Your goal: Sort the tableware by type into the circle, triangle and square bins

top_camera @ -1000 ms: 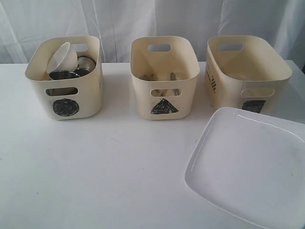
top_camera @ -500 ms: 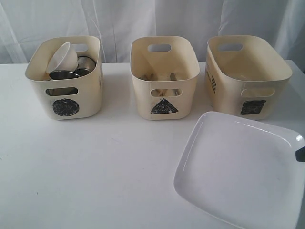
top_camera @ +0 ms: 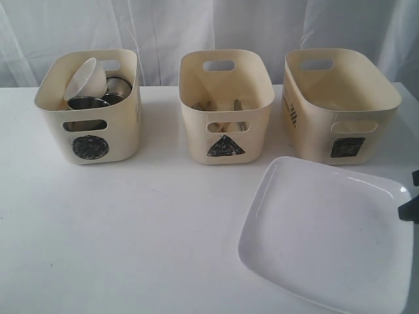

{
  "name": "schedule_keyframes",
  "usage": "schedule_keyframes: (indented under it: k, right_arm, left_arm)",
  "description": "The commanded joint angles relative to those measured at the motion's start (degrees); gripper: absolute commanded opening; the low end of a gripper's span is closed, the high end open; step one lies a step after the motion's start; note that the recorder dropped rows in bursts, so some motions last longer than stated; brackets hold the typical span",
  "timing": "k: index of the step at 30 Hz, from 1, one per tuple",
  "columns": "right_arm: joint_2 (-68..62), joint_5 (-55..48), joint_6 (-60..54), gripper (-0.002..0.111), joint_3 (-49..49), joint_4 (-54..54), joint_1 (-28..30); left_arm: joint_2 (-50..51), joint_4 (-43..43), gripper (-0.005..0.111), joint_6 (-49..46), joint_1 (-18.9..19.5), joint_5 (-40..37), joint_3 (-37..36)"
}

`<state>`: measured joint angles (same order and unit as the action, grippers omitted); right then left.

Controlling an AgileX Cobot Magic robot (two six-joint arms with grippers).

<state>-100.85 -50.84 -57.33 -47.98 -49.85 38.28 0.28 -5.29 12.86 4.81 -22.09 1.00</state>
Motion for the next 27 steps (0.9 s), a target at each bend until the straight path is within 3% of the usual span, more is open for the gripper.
schedule_keyframes:
  k: [1,27]
  right_arm:
    - [1.23,-2.7,-7.26,0.0,0.07,-4.29,-0.12]
    - [18.96,-12.28,-8.68,0.0,-1.1,-13.05,-0.12]
  left_arm:
    - [-0.28,-0.31,0.0,0.26,-0.29,-2.83,-0.53]
    - [-0.28,-0.31,0.0,0.26,-0.29,-2.83,-0.53]
